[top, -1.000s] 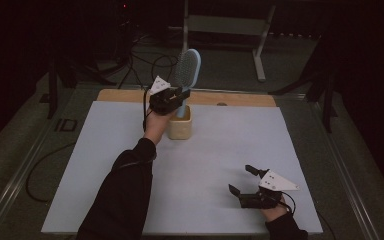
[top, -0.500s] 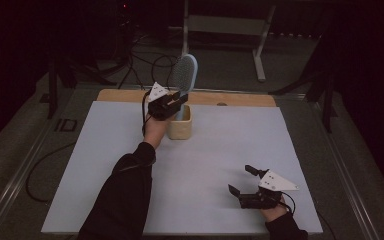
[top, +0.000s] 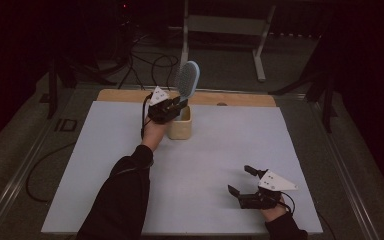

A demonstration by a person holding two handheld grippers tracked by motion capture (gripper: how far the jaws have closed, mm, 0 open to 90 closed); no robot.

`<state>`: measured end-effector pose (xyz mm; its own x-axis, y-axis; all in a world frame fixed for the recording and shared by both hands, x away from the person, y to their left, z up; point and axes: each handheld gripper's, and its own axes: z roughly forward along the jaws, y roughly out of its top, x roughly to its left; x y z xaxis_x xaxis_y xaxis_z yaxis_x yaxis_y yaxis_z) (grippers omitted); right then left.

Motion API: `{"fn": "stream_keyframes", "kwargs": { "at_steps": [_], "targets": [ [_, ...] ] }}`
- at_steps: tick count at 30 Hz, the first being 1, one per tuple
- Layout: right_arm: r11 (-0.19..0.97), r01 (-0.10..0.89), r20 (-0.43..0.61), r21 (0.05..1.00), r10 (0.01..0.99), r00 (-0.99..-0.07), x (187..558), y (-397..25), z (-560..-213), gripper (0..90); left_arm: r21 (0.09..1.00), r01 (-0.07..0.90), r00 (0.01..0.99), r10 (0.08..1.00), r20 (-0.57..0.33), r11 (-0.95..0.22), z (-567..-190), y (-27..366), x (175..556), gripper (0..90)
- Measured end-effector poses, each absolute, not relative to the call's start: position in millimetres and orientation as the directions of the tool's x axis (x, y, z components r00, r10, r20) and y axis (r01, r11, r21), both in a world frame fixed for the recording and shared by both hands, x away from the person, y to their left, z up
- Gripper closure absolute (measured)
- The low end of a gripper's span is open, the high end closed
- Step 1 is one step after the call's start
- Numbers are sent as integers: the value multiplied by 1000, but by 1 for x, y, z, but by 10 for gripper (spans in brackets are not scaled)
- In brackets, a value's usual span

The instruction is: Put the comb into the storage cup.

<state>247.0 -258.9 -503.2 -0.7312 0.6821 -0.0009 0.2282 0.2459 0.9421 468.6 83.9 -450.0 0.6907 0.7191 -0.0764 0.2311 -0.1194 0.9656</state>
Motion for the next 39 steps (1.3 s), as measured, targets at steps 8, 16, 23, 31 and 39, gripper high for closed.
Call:
{"fn": "stream_keyframes", "kwargs": {
  "at_steps": [8, 16, 23, 31, 39],
  "targets": [
    [252, 232, -1, 940, 679, -734, 248, -258, -504, 99, 952, 252, 707, 705, -59, -173, -452, 85, 468, 504],
    [253, 230, -4, 940, 679, -734, 247, -257, -504, 99, 942, 262, 741, 669, -56, -211, -445, 88, 466, 88],
    [252, 227, -5, 941, 679, -734, 247, -258, -503, 99, 933, 266, 759, 650, -46, -244, -444, 87, 465, 21],
    [252, 225, -8, 941, 682, -732, 248, -259, -503, 99, 925, 281, 778, 624, -64, -256, -438, 89, 464, 11],
    [250, 224, -8, 942, 684, -730, 248, -259, -503, 99, 903, 316, 808, 581, -96, -290, -431, 92, 463, 0]
  ]
}}
